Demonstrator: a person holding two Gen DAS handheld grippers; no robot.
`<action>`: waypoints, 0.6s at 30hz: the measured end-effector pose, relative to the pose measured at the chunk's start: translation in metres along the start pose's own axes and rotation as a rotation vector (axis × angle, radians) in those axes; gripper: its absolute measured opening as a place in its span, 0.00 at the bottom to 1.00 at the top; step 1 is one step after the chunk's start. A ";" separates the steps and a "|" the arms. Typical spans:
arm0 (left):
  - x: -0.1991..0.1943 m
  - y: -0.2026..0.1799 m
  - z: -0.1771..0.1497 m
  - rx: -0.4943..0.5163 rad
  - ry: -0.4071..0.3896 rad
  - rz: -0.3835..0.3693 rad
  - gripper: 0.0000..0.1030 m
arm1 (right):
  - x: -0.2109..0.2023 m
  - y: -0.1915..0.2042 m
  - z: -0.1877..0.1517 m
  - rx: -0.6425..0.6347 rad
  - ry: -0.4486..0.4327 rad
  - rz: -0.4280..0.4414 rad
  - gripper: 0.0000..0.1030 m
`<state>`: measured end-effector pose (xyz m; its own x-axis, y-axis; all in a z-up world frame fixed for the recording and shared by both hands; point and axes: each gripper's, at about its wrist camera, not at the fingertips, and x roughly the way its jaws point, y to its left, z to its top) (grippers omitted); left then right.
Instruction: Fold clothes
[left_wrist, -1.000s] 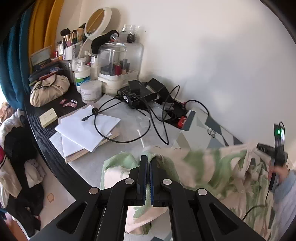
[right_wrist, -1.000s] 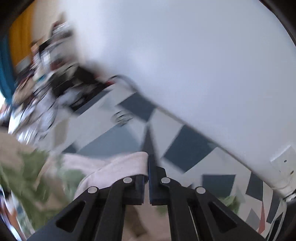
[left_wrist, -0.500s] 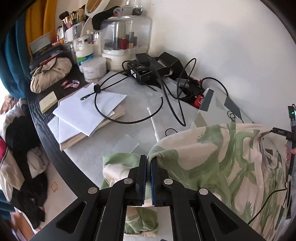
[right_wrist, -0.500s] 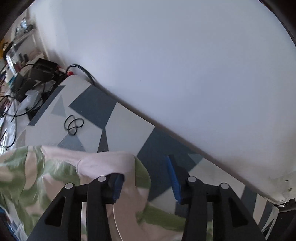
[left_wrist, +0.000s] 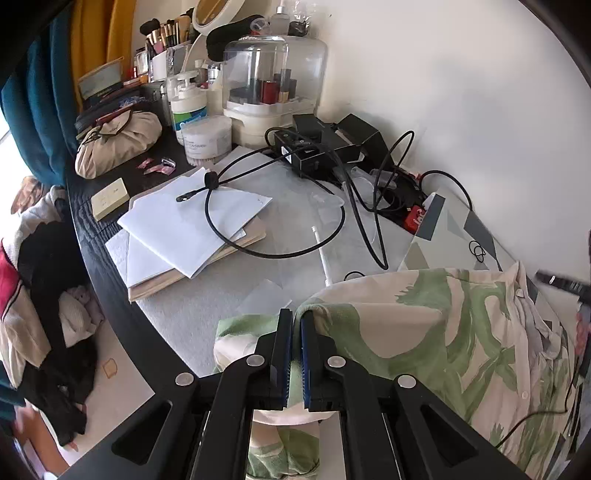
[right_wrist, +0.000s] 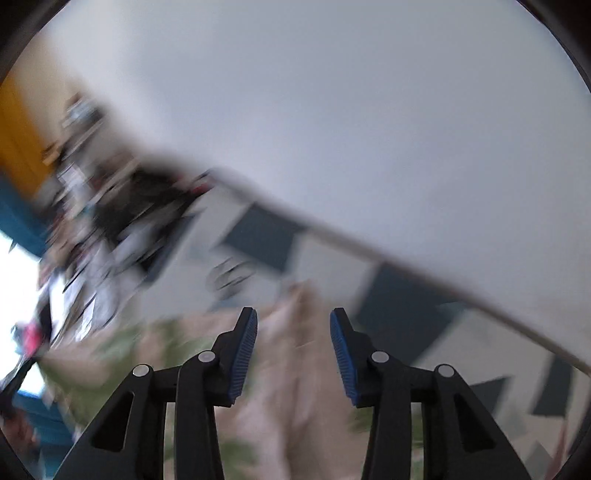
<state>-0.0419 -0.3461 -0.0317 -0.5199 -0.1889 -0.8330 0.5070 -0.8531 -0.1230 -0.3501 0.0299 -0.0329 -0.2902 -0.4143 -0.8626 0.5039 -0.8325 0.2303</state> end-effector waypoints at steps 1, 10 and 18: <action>0.000 0.000 -0.001 -0.003 -0.002 0.003 0.04 | 0.011 0.008 -0.003 -0.034 0.029 -0.015 0.42; -0.007 -0.003 0.001 -0.011 -0.066 0.025 0.03 | 0.079 -0.010 -0.008 0.097 0.051 -0.128 0.05; -0.007 -0.037 0.008 0.101 -0.126 0.018 0.03 | 0.045 -0.067 -0.033 0.279 -0.049 -0.205 0.00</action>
<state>-0.0624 -0.3166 -0.0167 -0.5968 -0.2593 -0.7594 0.4488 -0.8923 -0.0481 -0.3700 0.0794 -0.1021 -0.4042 -0.2390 -0.8829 0.1914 -0.9660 0.1739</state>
